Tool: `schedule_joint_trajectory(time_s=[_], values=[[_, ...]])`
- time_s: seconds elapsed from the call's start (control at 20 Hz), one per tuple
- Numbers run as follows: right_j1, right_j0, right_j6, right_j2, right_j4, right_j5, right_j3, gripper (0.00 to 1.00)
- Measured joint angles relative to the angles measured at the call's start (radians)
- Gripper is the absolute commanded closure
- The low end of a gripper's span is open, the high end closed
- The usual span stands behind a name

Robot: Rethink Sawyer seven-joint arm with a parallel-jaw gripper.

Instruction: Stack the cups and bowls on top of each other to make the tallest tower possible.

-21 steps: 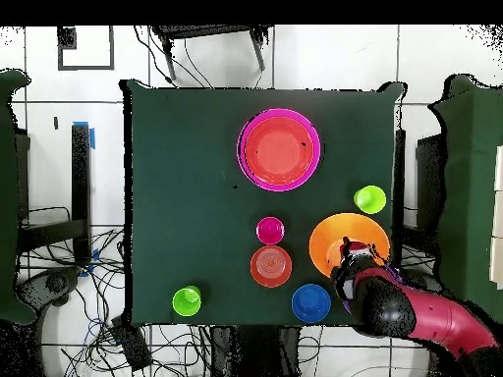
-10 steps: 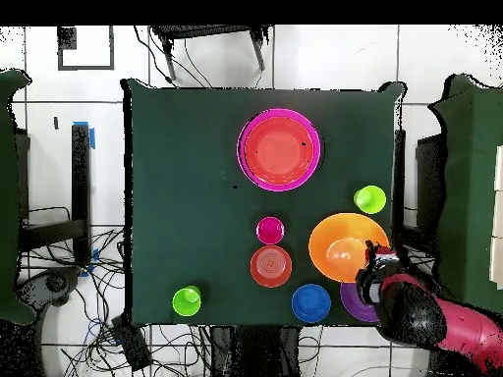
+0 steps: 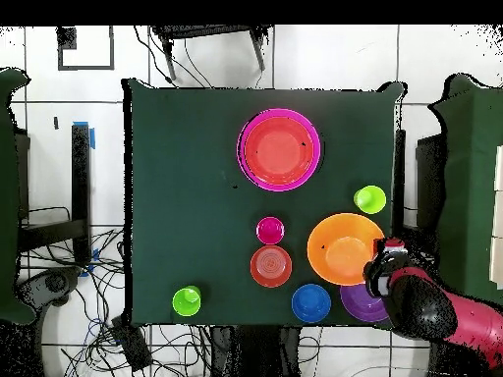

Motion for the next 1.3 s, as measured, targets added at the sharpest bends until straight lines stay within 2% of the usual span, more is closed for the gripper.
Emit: schedule_joint_trajectory(time_s=[0.55,0.6,0.95,1.3], values=[[0.013,-0.023,0.0,0.039,0.0,0.047,-0.016,1.0],[0.013,-0.023,0.0,0.04,0.0,0.05,-0.017,0.0],[0.021,0.006,0.0,0.014,0.0,0.09,-0.063,0.0],[0.04,0.006,0.0,0.005,0.0,0.128,-0.107,0.0]])
